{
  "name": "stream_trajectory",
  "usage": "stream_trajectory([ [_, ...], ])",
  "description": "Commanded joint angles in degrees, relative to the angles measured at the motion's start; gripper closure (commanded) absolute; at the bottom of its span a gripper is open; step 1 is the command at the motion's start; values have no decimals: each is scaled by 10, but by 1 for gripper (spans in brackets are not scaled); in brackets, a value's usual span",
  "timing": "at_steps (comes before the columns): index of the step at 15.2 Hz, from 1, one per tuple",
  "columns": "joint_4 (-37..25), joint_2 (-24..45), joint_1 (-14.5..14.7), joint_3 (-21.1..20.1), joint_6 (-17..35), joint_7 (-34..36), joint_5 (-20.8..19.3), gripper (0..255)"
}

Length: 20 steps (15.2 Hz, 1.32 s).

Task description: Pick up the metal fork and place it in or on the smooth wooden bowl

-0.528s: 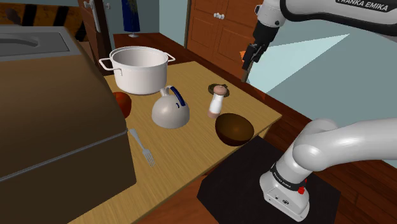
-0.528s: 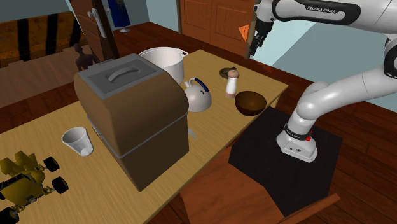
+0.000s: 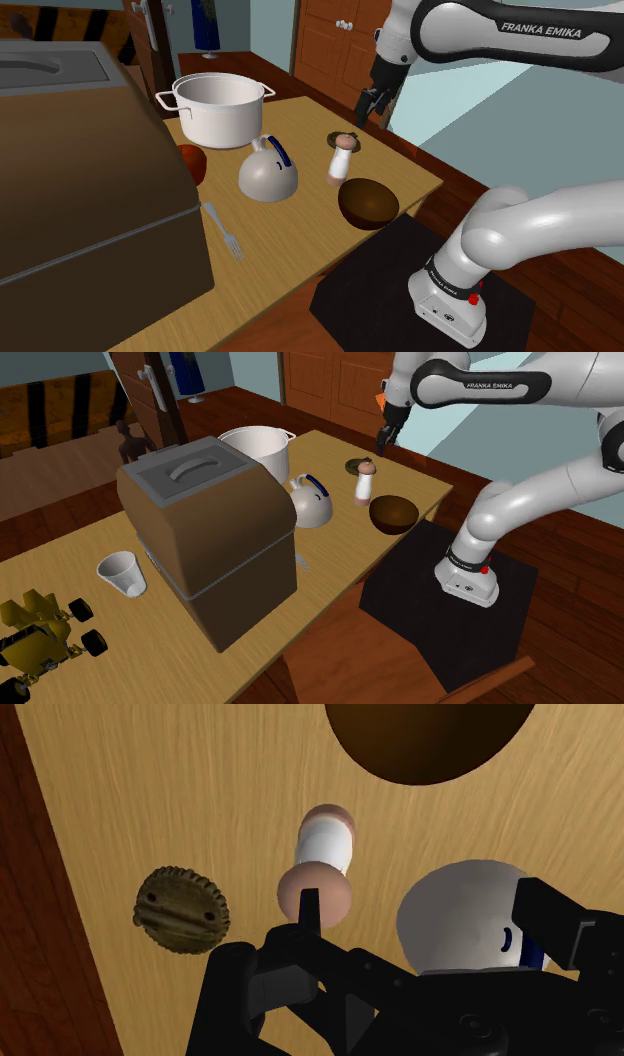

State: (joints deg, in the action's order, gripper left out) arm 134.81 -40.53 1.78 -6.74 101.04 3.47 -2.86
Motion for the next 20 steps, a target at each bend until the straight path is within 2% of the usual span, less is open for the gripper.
stream_trajectory([
  [1,12,14,6,-20,25,27,12,0],
  [12,14,146,28,-132,161,171,47,0],
  [16,-8,214,28,-174,206,229,39,0],
  [20,-42,291,26,-215,246,295,11,0],
])
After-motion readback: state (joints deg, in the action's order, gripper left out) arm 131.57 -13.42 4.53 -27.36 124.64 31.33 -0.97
